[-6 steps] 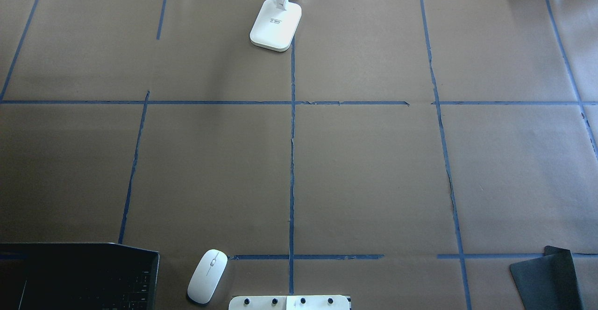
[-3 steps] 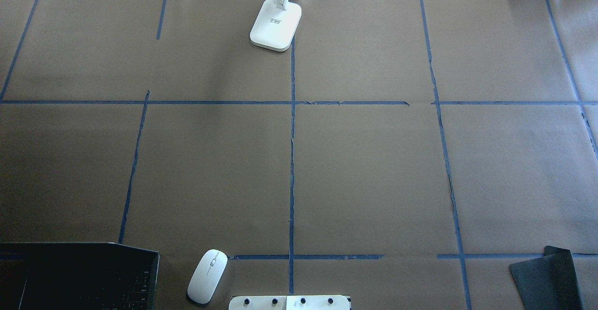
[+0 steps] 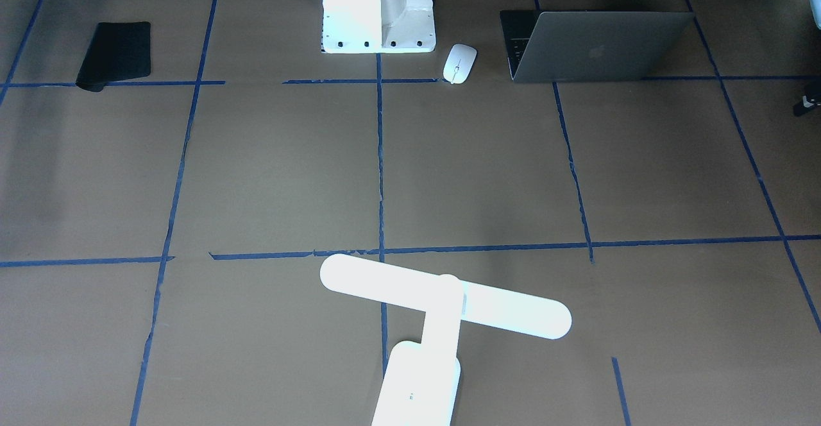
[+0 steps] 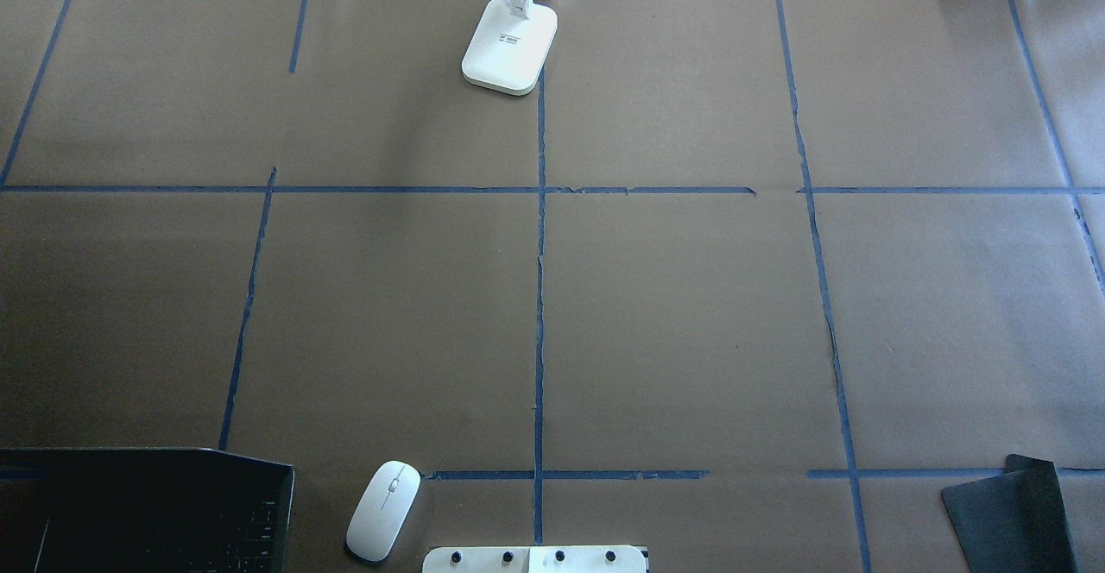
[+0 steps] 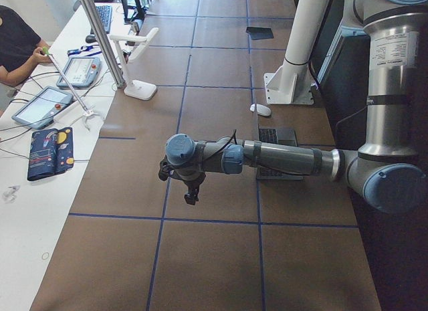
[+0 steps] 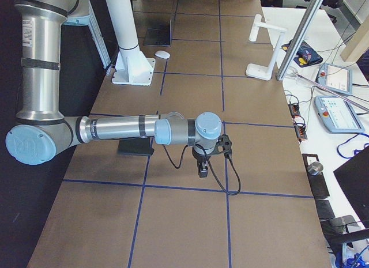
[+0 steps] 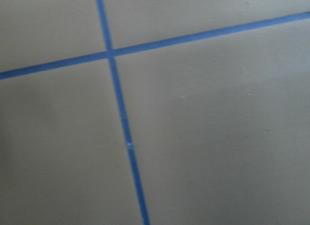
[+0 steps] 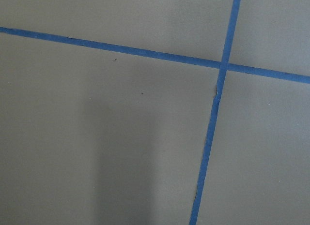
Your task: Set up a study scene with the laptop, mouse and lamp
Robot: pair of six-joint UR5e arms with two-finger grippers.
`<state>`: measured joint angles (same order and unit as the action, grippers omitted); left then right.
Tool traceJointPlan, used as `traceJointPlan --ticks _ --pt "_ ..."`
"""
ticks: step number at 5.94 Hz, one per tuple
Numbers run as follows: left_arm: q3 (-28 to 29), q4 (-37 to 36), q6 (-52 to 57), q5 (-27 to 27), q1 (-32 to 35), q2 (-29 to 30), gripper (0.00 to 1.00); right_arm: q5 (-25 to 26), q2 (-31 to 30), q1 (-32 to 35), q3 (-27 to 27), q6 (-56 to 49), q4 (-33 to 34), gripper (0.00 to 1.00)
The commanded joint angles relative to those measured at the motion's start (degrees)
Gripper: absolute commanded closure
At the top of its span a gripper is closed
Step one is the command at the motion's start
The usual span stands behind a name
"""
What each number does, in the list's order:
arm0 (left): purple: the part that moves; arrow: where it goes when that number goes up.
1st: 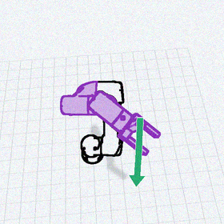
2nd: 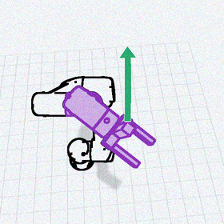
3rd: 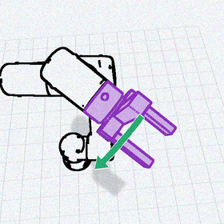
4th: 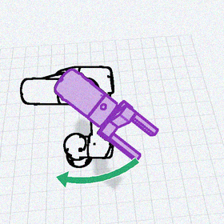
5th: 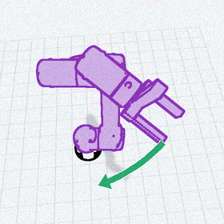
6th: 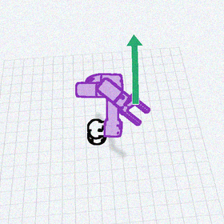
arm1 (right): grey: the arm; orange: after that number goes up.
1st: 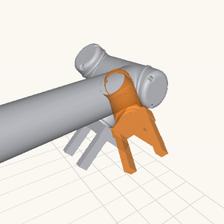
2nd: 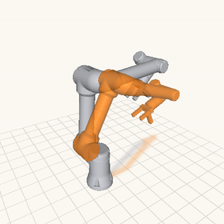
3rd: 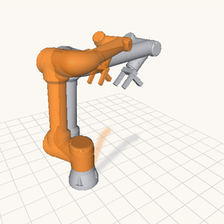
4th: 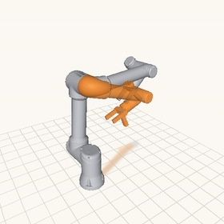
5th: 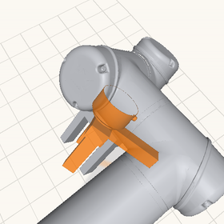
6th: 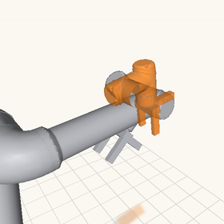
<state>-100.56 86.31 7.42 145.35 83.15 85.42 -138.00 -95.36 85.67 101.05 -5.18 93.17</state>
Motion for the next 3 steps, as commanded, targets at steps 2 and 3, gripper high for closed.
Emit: traceJointPlan --ticks 2,3 --pt "-9.19 2.52 -10.92 3.36 -9.34 -1.4 0.0 -0.08 0.0 -0.07 0.2 0.0 -0.01 0.0" --pt "-13.83 2.72 -20.6 3.18 -11.23 -1.49 0.0 -0.08 0.0 -0.07 0.29 0.0 -0.01 0.0"
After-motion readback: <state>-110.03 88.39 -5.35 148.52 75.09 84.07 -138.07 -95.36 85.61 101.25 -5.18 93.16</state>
